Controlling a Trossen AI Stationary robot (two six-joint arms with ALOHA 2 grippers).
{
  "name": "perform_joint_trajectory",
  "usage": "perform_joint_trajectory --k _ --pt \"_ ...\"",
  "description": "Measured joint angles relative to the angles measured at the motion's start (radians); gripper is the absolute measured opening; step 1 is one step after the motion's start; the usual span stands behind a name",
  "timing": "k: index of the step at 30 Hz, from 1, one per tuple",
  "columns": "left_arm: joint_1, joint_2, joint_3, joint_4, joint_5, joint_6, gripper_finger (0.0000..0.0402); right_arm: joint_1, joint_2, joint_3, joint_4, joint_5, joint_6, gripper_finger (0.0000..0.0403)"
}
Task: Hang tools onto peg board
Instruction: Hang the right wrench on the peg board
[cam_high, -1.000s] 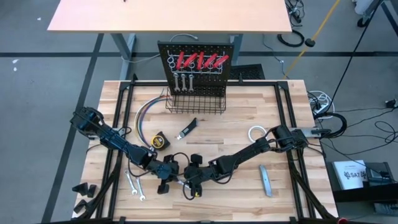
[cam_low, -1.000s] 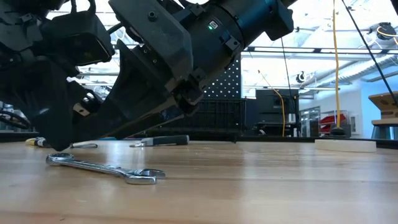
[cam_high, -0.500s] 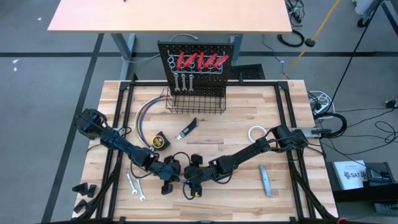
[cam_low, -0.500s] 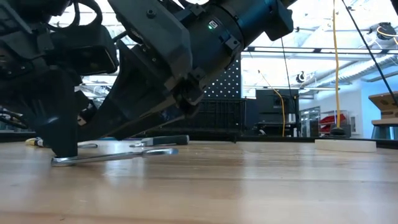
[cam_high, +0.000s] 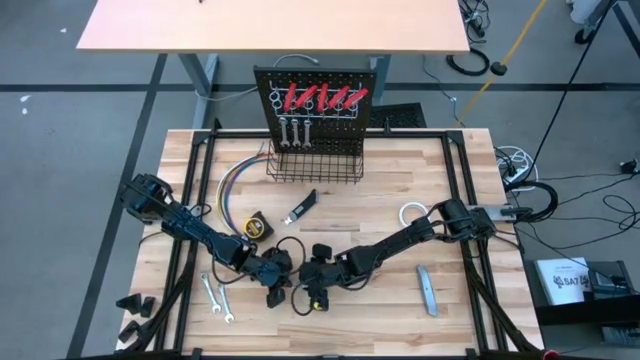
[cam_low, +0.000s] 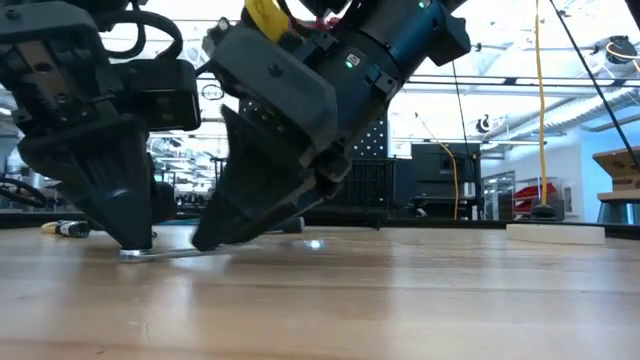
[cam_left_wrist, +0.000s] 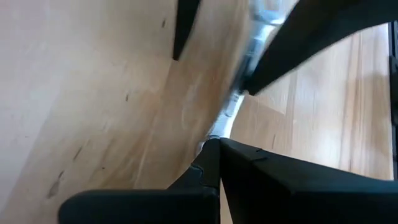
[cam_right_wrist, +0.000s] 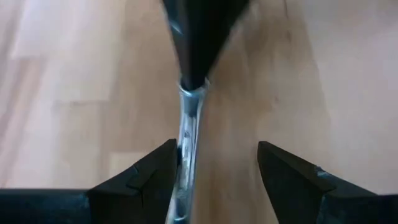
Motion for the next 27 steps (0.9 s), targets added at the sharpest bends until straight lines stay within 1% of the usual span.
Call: perform_joint_trajectory --k 3,8,11,13,15,21,27 --pt "0.000 0.002 -0.002 -0.006 -0.014 -0.003 0.0006 -0.005 0.000 0.002 -0.056 -0.027 0.009 0.0214" --pt "0.005 0.002 -0.002 -0.006 -0.021 -0.025 0.0006 -0.004 0.000 0.001 -0.068 -0.042 0.008 0.0214" --pt "0.005 0.002 -0.002 -0.006 -0.022 -0.024 0.0006 -0.004 0.000 0.001 -0.082 -0.043 0.006 0.0201" --pt "0.004 0.002 -0.002 -0.006 -0.022 -0.024 0.0006 -0.004 0.000 0.001 -0.100 -0.043 0.007 0.0179" --pt "0.004 0.002 -0.002 -0.006 -0.023 -0.023 0.0006 -0.004 0.000 0.001 -0.117 -0.043 0.007 0.0147" --pt "0.007 0.002 -0.004 -0.006 -0.045 -0.020 0.0006 -0.003 0.000 0.001 -0.160 -0.064 -0.012 0.0030" --pt "-0.001 0.003 -0.005 0.004 -0.088 0.056 0.0006 -0.003 0.001 -0.001 -0.162 -0.079 -0.029 0.0026"
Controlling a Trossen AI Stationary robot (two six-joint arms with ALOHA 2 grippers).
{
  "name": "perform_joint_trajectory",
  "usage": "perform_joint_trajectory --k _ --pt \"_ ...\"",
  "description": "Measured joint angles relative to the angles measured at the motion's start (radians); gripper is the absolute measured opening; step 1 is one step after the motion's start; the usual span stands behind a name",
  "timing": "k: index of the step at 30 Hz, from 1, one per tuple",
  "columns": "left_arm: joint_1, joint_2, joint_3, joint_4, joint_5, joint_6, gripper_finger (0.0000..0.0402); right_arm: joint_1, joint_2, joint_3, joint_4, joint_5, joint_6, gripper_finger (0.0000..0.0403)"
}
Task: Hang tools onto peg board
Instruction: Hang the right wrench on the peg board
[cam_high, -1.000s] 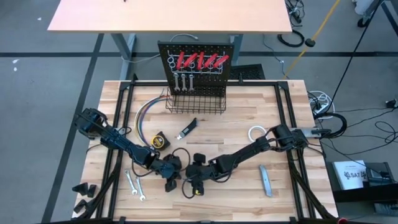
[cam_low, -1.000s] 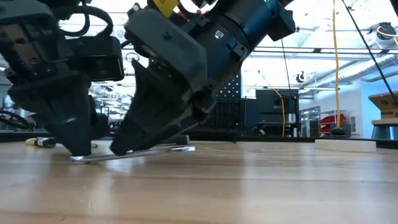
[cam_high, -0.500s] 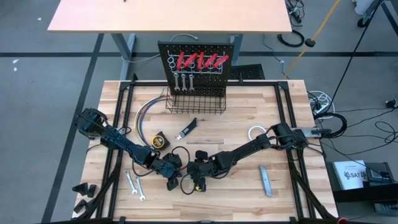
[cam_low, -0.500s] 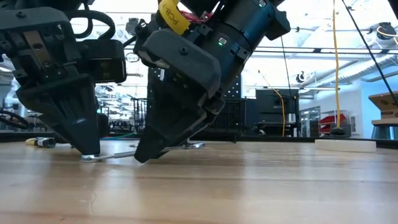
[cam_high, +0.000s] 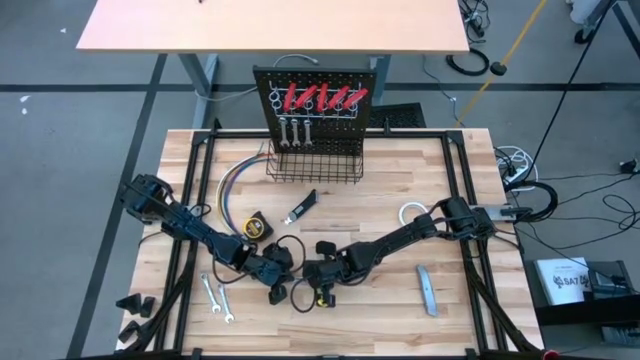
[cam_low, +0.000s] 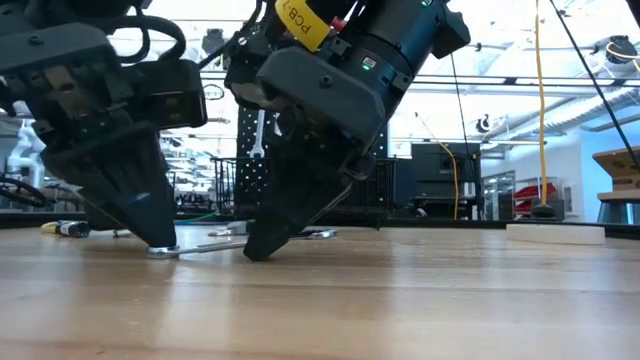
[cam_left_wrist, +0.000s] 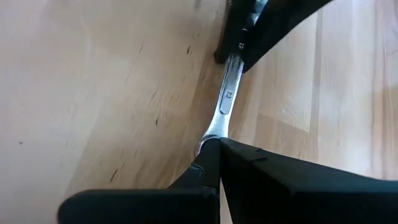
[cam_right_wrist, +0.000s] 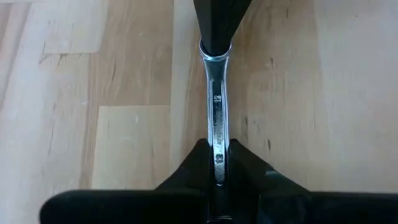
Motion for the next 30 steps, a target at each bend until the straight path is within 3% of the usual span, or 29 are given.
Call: perform_joint_trajectory --k 5,11,17,22,26,30 --pt "0.008 -0.025 0.000 0.014 0.019 0.105 0.0022 0.000 -0.009 -0.001 -0.001 0.010 -0.016 0.0026" --pt "0.039 -0.159 -0.004 -0.090 0.049 0.188 0.0051 0.003 -0.060 -0.009 -0.070 0.056 -0.067 0.0026" --pt "0.051 -0.338 -0.002 -0.297 -0.041 0.248 0.0059 0.004 -0.097 -0.026 -0.192 0.189 -0.042 0.0026" --pt "0.040 -0.477 -0.009 -0.378 -0.128 0.325 0.0059 0.003 -0.171 -0.138 -0.171 0.200 -0.003 0.0026" --pt "0.017 -0.554 -0.009 -0.263 -0.271 0.427 0.0059 0.004 -0.290 -0.281 -0.076 0.231 0.033 0.0026" --pt "-0.004 -0.562 -0.009 0.026 -0.329 0.648 0.0059 0.010 -0.469 -0.444 0.066 0.354 0.094 0.0026"
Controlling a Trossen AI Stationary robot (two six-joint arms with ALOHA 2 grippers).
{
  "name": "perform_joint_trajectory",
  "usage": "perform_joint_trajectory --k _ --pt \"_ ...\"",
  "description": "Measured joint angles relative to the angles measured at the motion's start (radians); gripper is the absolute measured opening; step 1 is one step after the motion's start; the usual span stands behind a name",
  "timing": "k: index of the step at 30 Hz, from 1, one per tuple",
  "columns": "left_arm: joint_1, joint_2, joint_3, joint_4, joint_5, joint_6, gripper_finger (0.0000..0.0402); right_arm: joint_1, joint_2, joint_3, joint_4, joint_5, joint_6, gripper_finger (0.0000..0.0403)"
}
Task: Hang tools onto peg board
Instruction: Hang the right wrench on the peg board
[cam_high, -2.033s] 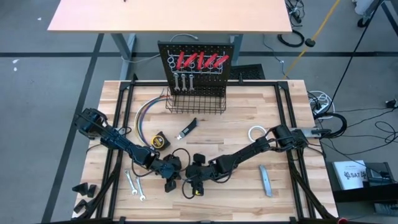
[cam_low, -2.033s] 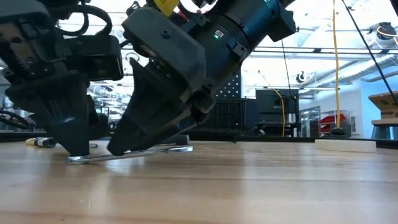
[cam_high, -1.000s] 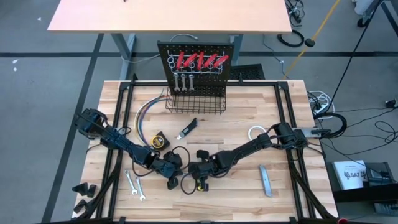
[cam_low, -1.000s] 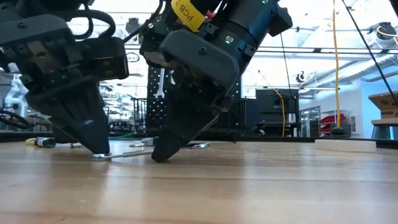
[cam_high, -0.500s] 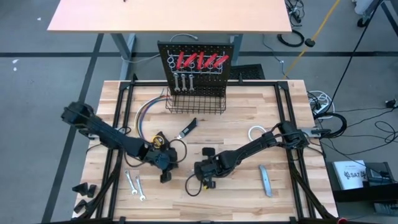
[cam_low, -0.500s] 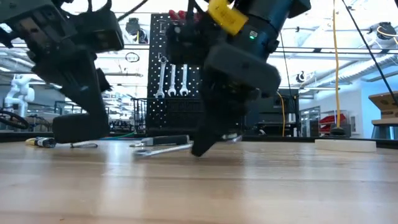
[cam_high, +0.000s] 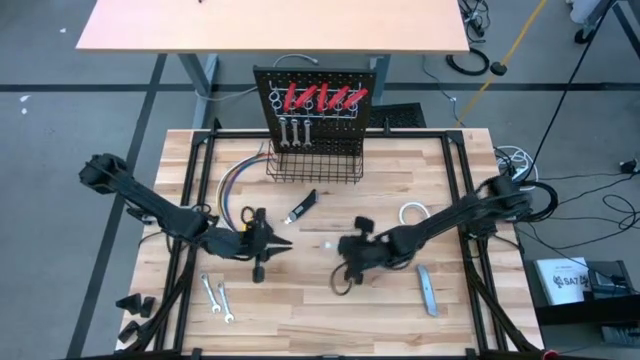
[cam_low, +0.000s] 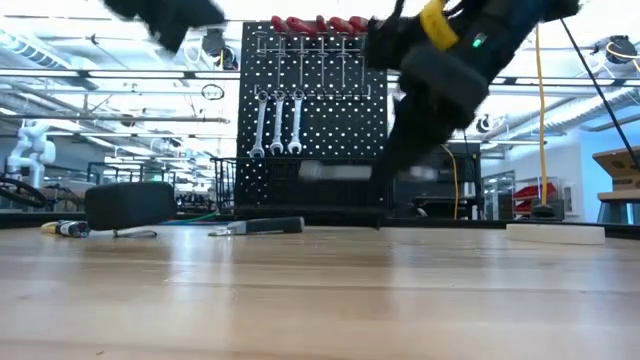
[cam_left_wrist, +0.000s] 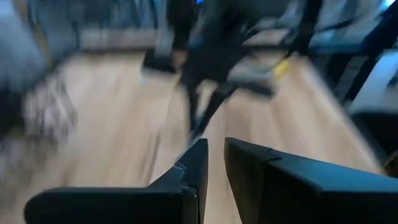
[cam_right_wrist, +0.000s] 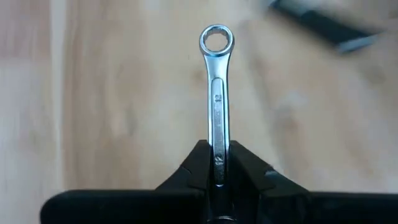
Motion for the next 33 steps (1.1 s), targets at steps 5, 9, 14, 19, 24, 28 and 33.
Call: perform_joint_trajectory --k 5,9,14,19,24,28,33 --pt "0.032 0.040 0.000 0.284 -0.003 0.151 0.0059 0.056 -0.218 -0.188 0.264 0.324 0.047 0.0026" --pt "0.077 0.116 0.001 0.450 0.009 0.111 0.0059 0.099 -0.287 -0.303 0.593 0.633 -0.101 0.0026" --pt "0.128 0.276 0.001 0.684 0.050 0.038 0.0059 0.093 -0.261 -0.337 0.971 0.787 -0.350 0.0026" --pt "0.171 0.407 0.001 0.864 0.079 0.037 0.0059 0.086 -0.227 -0.338 1.132 0.626 -0.435 0.0026" --pt "0.198 0.443 0.007 0.964 0.072 0.055 0.0068 0.110 -0.226 -0.338 1.135 0.610 -0.457 0.0026" --pt "0.200 0.467 0.039 0.950 0.088 0.055 0.0107 0.110 -0.226 -0.338 1.139 0.608 -0.457 0.0026" --pt "0.206 0.496 0.074 0.959 0.053 0.016 0.0157 0.107 -0.222 -0.337 1.148 0.604 -0.457 0.0026"
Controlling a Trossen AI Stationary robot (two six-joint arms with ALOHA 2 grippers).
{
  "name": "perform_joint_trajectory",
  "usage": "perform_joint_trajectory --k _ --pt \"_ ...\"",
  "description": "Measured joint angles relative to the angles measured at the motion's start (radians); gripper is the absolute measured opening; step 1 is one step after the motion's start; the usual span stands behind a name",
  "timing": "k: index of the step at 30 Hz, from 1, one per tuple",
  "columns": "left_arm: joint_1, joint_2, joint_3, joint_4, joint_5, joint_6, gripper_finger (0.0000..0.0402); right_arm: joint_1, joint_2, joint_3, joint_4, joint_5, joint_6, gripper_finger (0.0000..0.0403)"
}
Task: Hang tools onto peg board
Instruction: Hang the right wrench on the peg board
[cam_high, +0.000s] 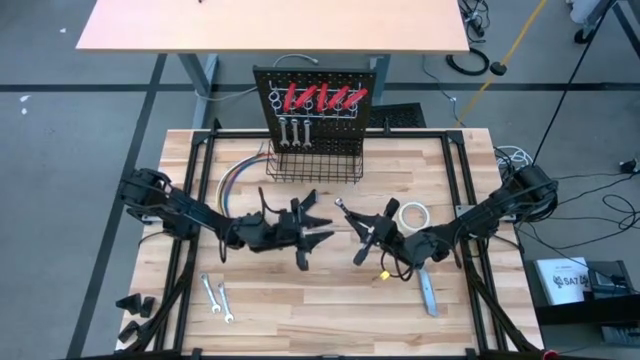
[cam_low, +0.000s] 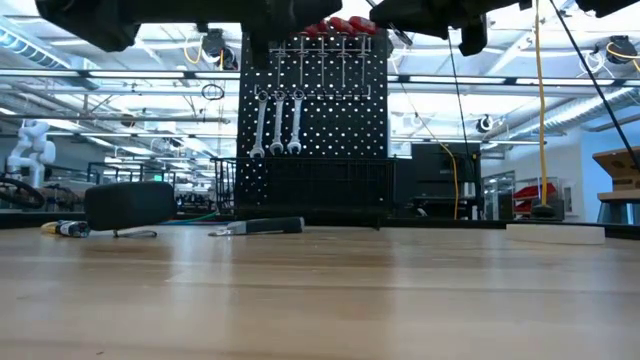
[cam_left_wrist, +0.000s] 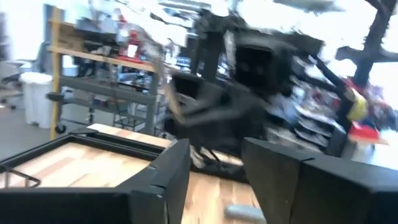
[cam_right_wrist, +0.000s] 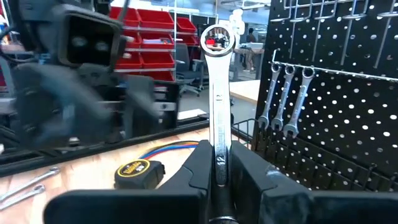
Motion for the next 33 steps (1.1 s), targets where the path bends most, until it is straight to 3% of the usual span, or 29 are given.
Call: perform_joint_trajectory --k 12,18,33 --pt "0.040 0.002 0.054 -0.042 -0.022 -0.042 0.0167 -0.020 0.025 0.001 0.022 -0.002 -0.010 0.0026" --pt "0.062 0.002 0.068 -0.079 -0.021 -0.118 0.0167 -0.027 0.025 0.001 0.048 -0.052 -0.019 0.0026" --pt "0.070 0.041 0.089 -0.082 0.021 -0.120 0.0167 -0.033 0.024 0.001 0.059 -0.075 -0.038 0.0026"
